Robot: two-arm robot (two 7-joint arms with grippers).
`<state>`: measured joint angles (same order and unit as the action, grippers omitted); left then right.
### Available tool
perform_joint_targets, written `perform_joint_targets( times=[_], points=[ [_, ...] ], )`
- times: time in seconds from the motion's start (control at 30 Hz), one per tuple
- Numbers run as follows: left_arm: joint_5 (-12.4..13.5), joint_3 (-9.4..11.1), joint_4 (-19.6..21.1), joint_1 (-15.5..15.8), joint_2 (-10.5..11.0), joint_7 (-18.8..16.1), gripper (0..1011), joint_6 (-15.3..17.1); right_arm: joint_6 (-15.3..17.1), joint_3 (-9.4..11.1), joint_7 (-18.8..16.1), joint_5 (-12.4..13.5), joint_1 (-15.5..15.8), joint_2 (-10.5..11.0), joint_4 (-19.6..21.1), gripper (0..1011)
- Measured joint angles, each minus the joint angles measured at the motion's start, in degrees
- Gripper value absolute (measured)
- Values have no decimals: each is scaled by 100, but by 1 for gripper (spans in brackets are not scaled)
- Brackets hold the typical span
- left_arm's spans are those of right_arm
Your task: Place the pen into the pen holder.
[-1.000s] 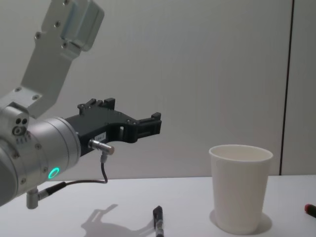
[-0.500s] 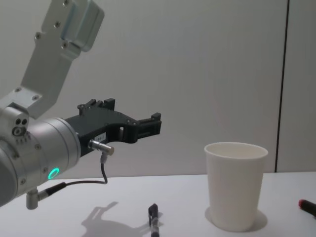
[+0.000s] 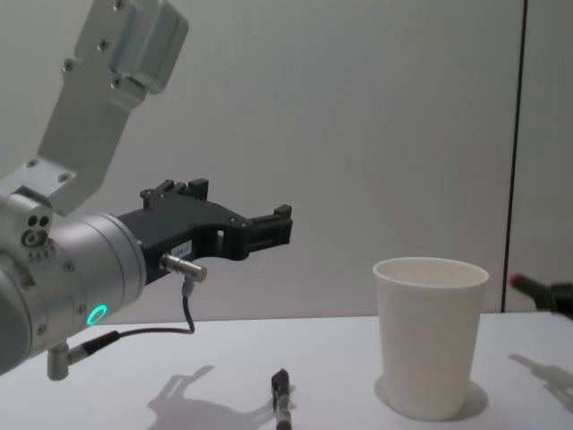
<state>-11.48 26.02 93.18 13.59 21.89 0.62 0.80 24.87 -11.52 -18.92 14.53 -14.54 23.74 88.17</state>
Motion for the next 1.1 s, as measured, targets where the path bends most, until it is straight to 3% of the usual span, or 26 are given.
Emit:
perform_joint_targets(
  times=[1.1],
  points=[
    [0,0,0,0,0,0,1001,0,-1777,-87,261,-360,-962,-529,275,185]
  ],
)
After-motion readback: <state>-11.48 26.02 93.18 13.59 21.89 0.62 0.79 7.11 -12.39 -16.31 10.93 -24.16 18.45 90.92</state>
